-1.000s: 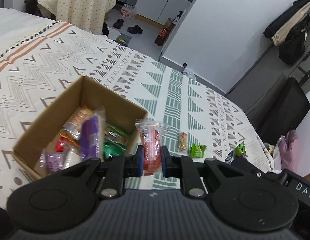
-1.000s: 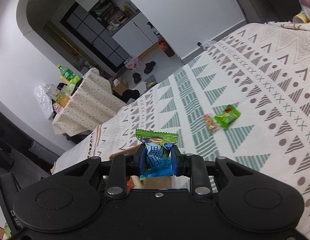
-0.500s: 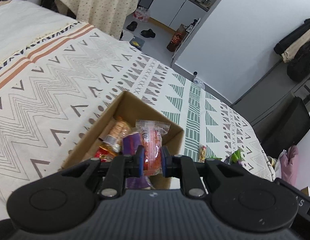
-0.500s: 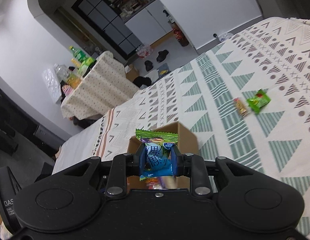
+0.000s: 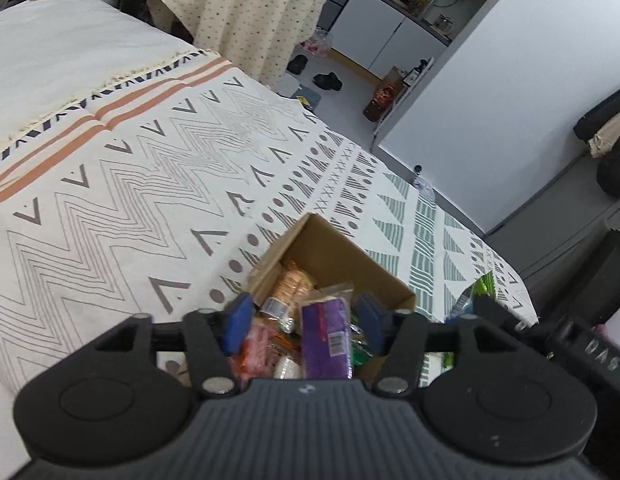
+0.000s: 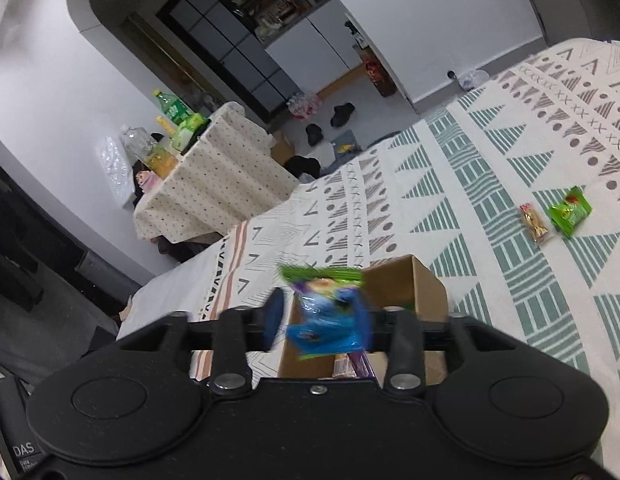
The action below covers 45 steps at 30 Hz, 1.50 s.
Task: Organize snacks
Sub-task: 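Carry the stick candy and blue packet over the box and release both, then withdraw both open grippers toward the last two candies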
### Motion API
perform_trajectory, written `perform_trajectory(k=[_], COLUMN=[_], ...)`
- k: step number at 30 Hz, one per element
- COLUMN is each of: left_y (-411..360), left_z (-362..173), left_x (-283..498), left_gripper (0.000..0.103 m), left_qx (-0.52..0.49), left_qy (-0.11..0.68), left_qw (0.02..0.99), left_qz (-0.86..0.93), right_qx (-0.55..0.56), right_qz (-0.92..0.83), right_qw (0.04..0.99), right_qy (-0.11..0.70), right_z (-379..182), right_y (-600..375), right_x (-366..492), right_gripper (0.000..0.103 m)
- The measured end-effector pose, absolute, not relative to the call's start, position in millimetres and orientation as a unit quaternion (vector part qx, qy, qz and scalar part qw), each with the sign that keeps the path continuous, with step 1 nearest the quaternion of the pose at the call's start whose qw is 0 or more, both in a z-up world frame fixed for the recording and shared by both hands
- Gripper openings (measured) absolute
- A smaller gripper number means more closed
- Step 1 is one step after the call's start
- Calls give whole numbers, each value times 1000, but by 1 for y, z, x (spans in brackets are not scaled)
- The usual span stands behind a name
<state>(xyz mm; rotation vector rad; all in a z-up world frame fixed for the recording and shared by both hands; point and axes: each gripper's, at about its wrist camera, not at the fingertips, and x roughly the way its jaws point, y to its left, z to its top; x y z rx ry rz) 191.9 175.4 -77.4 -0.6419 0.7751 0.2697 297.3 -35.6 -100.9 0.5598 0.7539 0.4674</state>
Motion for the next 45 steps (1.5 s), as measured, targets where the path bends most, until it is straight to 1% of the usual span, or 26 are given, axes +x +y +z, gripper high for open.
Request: perform_trajectory(k=[1, 3, 6, 7, 11, 15, 21, 33, 38, 43, 45], left_y=[176, 176, 172, 170, 156, 138, 103, 39, 19, -1, -6], left_z=[-78, -78, -78, -78, -74, -71, -68, -67, -73, -88, -94], left_x=[192, 193, 195, 196, 198, 201, 208, 230, 243, 262, 269], left_gripper=[65, 74, 83, 84, 88, 93, 93, 93, 93, 93, 93], left_qx=[-306, -303, -301, -301, -289, -279, -263, -233, -224, -208, -206], left_qy=[370, 369, 374, 376, 376, 376, 381, 386, 389, 400, 402], left_qw=[868, 869, 868, 867, 872, 877, 882, 890, 892, 892, 892], left_qz=[130, 130, 130, 127, 118, 110, 86, 61, 48, 38, 31], right_qx=[269, 270, 269, 268, 265, 261, 250, 225, 215, 256, 259], right_qz=[224, 221, 208, 205, 197, 184, 164, 159, 165, 149, 143], right_qw=[865, 863, 861, 861, 866, 874, 884, 889, 892, 878, 875], right_qy=[360, 364, 378, 380, 376, 367, 360, 366, 363, 375, 382], right_z=[-102, -105, -112, -113, -112, -108, -108, -117, -134, -166, -174], right_y=[-38, -44, -53, -58, -76, -102, -143, -202, -218, -238, -241], right_x=[296, 294, 293, 292, 288, 284, 284, 297, 310, 325, 331], right_gripper=[45, 51, 57, 59, 71, 76, 80, 81, 81, 80, 77])
